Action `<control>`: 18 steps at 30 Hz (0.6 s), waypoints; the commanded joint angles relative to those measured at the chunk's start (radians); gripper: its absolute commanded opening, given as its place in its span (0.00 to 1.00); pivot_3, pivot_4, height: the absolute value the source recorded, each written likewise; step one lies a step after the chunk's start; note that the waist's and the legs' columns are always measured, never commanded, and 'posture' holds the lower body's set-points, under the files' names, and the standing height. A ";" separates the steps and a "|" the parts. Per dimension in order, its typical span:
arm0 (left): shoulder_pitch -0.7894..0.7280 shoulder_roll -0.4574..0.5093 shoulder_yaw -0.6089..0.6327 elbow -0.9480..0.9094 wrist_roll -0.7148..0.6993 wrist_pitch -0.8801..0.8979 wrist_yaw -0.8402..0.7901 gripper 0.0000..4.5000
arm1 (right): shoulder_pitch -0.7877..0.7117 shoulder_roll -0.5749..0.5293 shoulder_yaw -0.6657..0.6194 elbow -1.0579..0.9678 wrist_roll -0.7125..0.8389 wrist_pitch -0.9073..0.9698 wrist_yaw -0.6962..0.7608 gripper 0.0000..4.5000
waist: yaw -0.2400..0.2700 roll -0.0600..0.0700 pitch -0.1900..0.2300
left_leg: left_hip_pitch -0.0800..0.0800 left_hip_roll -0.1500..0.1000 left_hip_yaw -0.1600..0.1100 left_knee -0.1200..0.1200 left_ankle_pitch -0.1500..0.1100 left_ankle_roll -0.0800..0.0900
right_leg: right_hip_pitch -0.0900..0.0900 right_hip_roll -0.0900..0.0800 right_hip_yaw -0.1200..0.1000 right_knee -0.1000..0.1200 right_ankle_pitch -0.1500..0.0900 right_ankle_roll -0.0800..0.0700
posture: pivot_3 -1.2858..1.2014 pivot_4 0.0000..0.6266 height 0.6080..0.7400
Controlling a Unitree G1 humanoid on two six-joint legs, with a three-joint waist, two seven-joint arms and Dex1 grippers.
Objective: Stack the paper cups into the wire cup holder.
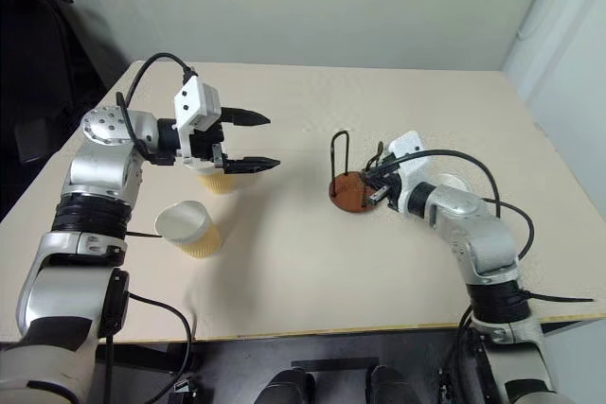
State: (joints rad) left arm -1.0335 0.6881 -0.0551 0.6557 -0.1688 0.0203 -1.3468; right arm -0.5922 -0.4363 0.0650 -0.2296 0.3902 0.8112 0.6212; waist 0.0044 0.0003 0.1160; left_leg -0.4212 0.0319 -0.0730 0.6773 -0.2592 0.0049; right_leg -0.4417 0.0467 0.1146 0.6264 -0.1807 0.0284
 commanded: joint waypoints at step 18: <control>0.009 0.042 0.009 -0.094 -0.026 0.041 -0.093 1.00 | -0.097 -0.035 0.143 0.061 -0.021 -0.130 0.206 0.01 | -0.004 0.000 0.000 | 0.000 0.000 0.000 0.000 0.000 0.000 | -0.001 0.000 0.000 0.001 0.000 0.000 | 0.52 0.24 1.00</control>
State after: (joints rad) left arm -1.0274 0.7129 -0.0575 0.6115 -0.1729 0.0493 -1.4200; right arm -0.6598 -0.4735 0.2163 -0.1527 0.3734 0.7142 0.8135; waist 0.0002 0.0004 0.1160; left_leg -0.4210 0.0321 -0.0731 0.6773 -0.2591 0.0049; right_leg -0.4426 0.0467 0.1146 0.6270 -0.1808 0.0282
